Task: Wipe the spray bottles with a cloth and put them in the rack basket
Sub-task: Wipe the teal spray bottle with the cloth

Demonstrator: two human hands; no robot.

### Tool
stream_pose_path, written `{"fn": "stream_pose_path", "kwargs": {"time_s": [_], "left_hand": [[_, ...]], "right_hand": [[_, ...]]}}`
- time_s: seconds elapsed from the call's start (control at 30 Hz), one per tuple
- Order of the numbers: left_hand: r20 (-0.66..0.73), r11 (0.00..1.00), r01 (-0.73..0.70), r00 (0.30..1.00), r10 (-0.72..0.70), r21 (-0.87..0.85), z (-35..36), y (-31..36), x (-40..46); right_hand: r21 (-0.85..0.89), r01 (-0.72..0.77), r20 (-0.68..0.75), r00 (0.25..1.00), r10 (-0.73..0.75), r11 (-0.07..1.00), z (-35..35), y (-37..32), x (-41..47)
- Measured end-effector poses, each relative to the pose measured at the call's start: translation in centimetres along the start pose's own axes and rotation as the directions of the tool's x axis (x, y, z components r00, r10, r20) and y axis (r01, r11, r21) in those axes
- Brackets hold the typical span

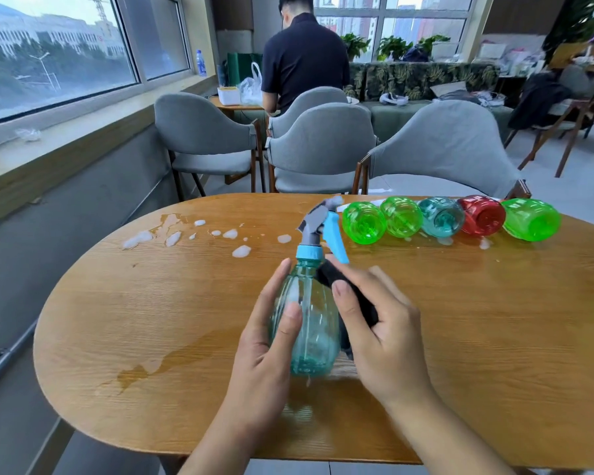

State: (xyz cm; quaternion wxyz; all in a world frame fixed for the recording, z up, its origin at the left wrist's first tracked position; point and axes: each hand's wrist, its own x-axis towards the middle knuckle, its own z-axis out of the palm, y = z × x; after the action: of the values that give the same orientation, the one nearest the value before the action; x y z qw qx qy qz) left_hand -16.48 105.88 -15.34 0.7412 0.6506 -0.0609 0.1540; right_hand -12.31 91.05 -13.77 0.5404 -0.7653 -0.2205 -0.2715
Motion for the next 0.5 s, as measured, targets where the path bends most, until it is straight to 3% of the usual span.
{"fn": "stream_pose_path", "kwargs": {"time_s": [0.1, 0.2, 0.5], "left_hand": [[0.041, 0.999, -0.025, 0.999, 0.023, 0.035, 0.4, -0.1, -0.1], [-0.005, 0.999, -0.019, 1.0, 0.019, 0.028, 0.1, -0.4, 0.3], [-0.062, 0.988, 0.11, 0.991, -0.117, -0.109, -0.4, -0.2, 0.8]], "right_hand": [[-0.094, 0.043, 0.021, 0.999, -0.042, 0.995, -0.1, 0.1, 0.5], [-0.172, 0.173, 0.123, 0.98, -0.154, 0.97, 0.2, -0.1, -0.1], [-0.166, 0.39, 0.296, 0.896, -0.332, 0.906, -0.6, 1.1, -1.9]]}}
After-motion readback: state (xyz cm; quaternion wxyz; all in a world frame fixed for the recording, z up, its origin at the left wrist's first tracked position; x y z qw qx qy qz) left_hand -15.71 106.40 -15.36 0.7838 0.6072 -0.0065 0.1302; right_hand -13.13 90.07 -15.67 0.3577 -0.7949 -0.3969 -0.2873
